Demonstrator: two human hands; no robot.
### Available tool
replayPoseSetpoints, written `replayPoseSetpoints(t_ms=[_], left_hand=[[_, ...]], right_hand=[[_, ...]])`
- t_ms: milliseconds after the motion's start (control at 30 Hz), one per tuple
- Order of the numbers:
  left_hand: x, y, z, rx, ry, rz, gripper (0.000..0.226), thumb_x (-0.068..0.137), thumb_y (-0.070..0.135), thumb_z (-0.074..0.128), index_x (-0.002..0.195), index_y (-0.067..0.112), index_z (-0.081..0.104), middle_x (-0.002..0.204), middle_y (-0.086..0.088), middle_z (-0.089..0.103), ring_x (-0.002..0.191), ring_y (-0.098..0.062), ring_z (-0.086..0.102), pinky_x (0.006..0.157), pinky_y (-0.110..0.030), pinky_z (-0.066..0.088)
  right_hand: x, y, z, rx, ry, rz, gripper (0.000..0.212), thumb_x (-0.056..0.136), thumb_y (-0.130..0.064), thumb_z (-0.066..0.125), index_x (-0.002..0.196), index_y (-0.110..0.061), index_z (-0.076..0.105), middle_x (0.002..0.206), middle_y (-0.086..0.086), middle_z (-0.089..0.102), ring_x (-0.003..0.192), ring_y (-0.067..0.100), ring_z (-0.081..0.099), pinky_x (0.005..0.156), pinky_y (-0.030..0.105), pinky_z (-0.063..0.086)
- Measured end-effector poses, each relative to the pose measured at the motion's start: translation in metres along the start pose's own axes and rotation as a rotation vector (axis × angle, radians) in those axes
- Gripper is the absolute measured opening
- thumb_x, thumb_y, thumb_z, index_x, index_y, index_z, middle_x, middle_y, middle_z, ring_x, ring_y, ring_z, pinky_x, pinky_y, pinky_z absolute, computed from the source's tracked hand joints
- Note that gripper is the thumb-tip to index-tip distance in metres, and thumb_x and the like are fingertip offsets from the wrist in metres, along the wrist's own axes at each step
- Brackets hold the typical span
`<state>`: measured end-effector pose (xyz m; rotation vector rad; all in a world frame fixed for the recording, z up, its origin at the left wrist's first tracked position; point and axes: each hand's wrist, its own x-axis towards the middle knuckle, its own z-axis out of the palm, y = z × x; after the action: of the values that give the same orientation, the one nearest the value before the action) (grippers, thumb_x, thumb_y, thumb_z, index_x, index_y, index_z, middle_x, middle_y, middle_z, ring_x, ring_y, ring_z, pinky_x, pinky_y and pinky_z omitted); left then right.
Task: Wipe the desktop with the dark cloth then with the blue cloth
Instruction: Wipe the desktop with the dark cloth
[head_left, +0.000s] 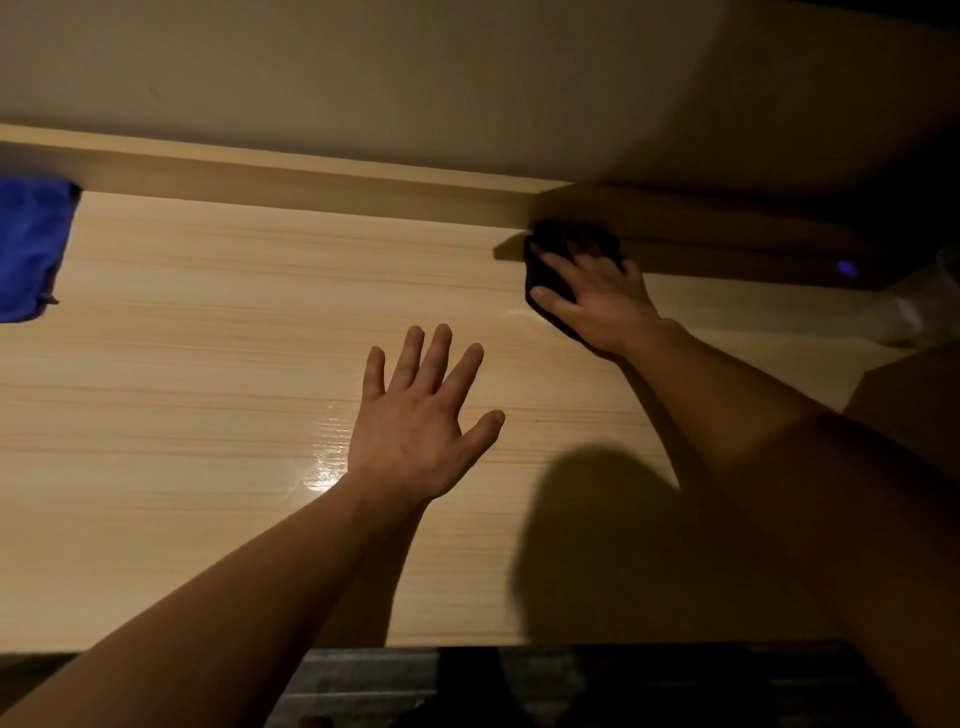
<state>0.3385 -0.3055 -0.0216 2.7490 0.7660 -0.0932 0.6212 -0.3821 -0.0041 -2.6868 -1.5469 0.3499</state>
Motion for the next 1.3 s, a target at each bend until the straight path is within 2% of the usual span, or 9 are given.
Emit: replayPoseSetpoints(t_ms=[100, 233, 333, 667, 867, 1033, 1200, 1267, 1300], left_hand=[[0.002, -0.001, 0.000, 0.002, 0.003, -0.012, 0.080, 0.100, 0.082, 0.015, 0.169, 0.044, 0.000, 0.179, 0.002, -0.010, 0.163, -0.022, -0.020, 0.129, -0.058, -0.010], [0.001, -0.001, 0.000, 0.006, -0.007, -0.017, 0.081, 0.099, 0.082, 0.014, 0.169, 0.043, 0.000, 0.179, 0.002, -0.010, 0.163, -0.023, -0.020, 0.129, -0.059, -0.010], [0.001, -0.002, -0.001, 0.005, -0.006, -0.017, 0.081, 0.100, 0.082, 0.013, 0.169, 0.043, 0.000, 0.179, 0.001, -0.010, 0.163, -0.024, -0.020, 0.129, -0.059, -0.010], [0.001, -0.002, -0.002, 0.017, -0.005, 0.011, 0.083, 0.098, 0.083, 0.008, 0.170, 0.041, 0.002, 0.180, -0.001, -0.008, 0.164, -0.027, -0.016, 0.129, -0.061, -0.007], [-0.001, -0.002, -0.003, 0.029, -0.002, 0.028, 0.084, 0.098, 0.083, 0.007, 0.170, 0.040, 0.002, 0.180, -0.003, -0.008, 0.164, -0.028, -0.015, 0.129, -0.062, -0.007], [-0.003, -0.003, 0.000, 0.016, 0.007, 0.043, 0.084, 0.098, 0.083, 0.008, 0.170, 0.039, 0.004, 0.180, -0.004, -0.005, 0.165, -0.029, -0.013, 0.129, -0.061, -0.008], [-0.014, -0.001, -0.001, -0.068, 0.000, 0.070, 0.078, 0.103, 0.072, 0.021, 0.170, 0.031, 0.016, 0.180, -0.008, 0.004, 0.165, -0.030, -0.005, 0.131, -0.059, -0.004], [-0.038, 0.009, -0.004, -0.169, 0.059, 0.047, 0.072, 0.107, 0.064, 0.032, 0.166, 0.023, 0.029, 0.177, -0.006, 0.021, 0.164, -0.026, 0.013, 0.132, -0.054, 0.009], [-0.053, 0.016, -0.006, -0.256, 0.072, 0.010, 0.067, 0.108, 0.060, 0.038, 0.161, 0.019, 0.039, 0.171, -0.006, 0.035, 0.159, -0.026, 0.028, 0.130, -0.050, 0.022]], right_hand=[[-0.005, -0.003, 0.003, -0.019, -0.001, -0.013, 0.066, 0.100, -0.073, 0.023, 0.161, -0.052, 0.011, 0.175, -0.006, 0.011, 0.160, 0.021, 0.004, 0.122, 0.058, 0.009], [-0.035, -0.011, 0.014, -0.024, 0.033, -0.047, 0.068, 0.099, -0.075, 0.025, 0.162, -0.052, 0.012, 0.175, -0.006, 0.013, 0.160, 0.023, 0.006, 0.122, 0.058, 0.011], [-0.065, -0.019, 0.022, -0.024, 0.038, -0.083, 0.069, 0.099, -0.075, 0.027, 0.162, -0.051, 0.015, 0.175, -0.007, 0.011, 0.161, 0.021, 0.005, 0.121, 0.058, 0.014], [-0.191, -0.057, 0.049, 0.044, -0.011, -0.067, 0.066, 0.102, -0.072, 0.027, 0.162, -0.053, 0.008, 0.176, -0.011, -0.001, 0.161, 0.015, -0.009, 0.125, 0.054, 0.005], [-0.252, -0.080, 0.065, 0.102, -0.008, -0.034, 0.065, 0.103, -0.067, 0.032, 0.163, -0.052, 0.012, 0.175, -0.014, 0.000, 0.160, 0.010, -0.008, 0.124, 0.047, 0.004], [-0.287, -0.100, 0.076, 0.197, -0.017, 0.047, 0.063, 0.100, -0.064, 0.028, 0.161, -0.049, 0.021, 0.168, -0.023, 0.000, 0.154, -0.005, -0.012, 0.118, 0.033, 0.006], [-0.314, -0.118, 0.081, 0.319, -0.012, 0.142, 0.058, 0.102, -0.057, 0.031, 0.155, -0.038, 0.044, 0.165, -0.019, 0.028, 0.151, -0.006, 0.008, 0.110, 0.029, 0.015], [-0.320, -0.122, 0.072, 0.383, -0.002, 0.156, 0.053, 0.103, -0.053, 0.036, 0.149, -0.033, 0.054, 0.160, -0.014, 0.044, 0.152, 0.004, 0.028, 0.105, 0.029, 0.021], [-0.321, -0.124, 0.066, 0.385, 0.007, 0.143, 0.054, 0.104, -0.054, 0.034, 0.147, -0.032, 0.057, 0.156, -0.011, 0.051, 0.149, 0.010, 0.038, 0.102, 0.029, 0.025]])
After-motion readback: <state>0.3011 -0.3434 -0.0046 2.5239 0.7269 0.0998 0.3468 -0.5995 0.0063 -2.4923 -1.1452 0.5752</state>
